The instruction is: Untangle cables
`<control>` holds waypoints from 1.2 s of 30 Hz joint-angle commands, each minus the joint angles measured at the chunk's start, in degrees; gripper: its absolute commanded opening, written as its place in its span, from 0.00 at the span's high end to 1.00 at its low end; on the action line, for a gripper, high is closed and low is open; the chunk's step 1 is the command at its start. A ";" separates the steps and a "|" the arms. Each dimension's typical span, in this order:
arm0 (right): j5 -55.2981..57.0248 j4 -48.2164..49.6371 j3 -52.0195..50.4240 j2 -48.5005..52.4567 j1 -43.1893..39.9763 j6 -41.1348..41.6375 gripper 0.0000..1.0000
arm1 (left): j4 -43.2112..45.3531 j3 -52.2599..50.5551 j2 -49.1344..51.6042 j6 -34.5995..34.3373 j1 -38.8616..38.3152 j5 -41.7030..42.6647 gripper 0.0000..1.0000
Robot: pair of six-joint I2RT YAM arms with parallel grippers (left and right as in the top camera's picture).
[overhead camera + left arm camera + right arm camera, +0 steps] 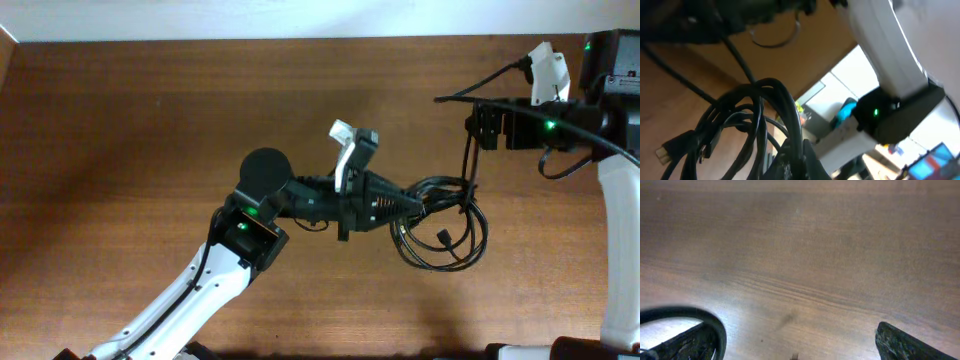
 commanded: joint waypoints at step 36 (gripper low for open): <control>-33.18 -12.37 0.74 0.79 7.23 -19.17 0.13 | 10.75 0.26 -0.26 -16.72 8.28 10.69 1.00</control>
